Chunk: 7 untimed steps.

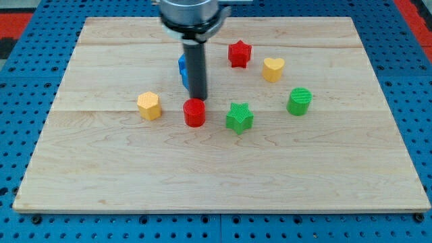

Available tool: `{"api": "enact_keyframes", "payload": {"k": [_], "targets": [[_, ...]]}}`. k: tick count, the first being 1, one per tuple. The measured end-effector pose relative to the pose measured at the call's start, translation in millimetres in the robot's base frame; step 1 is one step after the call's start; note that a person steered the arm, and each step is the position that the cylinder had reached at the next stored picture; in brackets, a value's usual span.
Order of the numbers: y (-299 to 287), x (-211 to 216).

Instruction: Move blue cube above the hexagon

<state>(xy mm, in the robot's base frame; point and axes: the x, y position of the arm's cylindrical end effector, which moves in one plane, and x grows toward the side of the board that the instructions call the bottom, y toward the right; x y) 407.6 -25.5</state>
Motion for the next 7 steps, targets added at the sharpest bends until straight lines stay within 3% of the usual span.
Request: {"api": "enact_keyframes", "payload": {"k": [1,2,3,4,5,6,7], "targets": [[0.4,-25.3],[-45.5,-33.8],[-40.9,-23.4],[13.1,-25.6],[7.5,-55.1],[-66.4,-63.2],[-65.2,-46.4]]}}
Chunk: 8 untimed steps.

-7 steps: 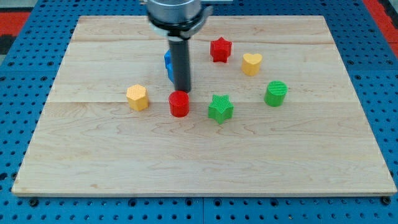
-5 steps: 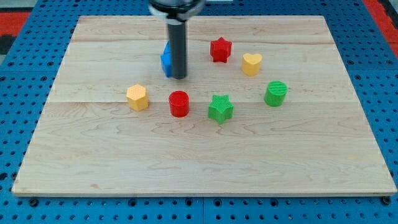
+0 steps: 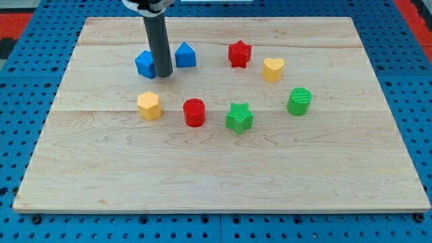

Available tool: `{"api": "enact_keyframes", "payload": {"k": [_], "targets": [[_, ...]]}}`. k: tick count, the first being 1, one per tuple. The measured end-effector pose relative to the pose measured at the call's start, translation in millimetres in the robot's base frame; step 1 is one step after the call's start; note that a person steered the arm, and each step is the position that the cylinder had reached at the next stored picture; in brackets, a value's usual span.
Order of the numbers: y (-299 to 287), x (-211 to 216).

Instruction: Move blue cube above the hexagon

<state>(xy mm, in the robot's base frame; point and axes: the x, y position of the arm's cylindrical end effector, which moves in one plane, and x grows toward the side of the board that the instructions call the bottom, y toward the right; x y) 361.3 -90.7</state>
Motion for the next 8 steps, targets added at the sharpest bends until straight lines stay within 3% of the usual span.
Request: {"api": "enact_keyframes", "payload": {"k": [4,5,6,8], "targets": [[-96.5,-106.1],[-121.8,-68.4],[-81.6,-48.1],[-184.7,-49.6]]}}
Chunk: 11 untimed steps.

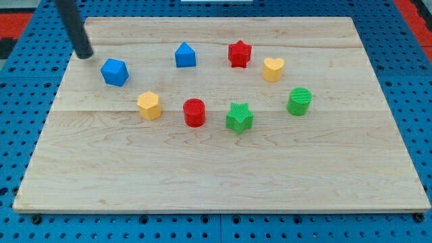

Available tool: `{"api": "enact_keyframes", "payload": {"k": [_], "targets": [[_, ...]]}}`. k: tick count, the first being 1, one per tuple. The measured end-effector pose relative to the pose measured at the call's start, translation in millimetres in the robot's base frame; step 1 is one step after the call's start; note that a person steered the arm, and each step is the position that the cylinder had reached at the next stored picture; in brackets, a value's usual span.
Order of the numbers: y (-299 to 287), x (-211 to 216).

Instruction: Move blue cube above the hexagon

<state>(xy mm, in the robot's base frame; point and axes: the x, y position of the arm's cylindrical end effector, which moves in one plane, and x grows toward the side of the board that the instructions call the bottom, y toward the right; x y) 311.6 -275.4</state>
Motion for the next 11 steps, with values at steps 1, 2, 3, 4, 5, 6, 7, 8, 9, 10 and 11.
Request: {"api": "enact_keyframes", "payload": {"k": [1,2,3,4,5,6,7,8,9,10,11], "targets": [[23.1,40.3],[73.5,41.1],[84.7,63.9],[100.4,75.9],[85.9,77.3],[101.0,89.6],[142.6,85.0],[174.4,79.3],[174.4,76.6],[212.0,112.3],[260.0,120.9]]}}
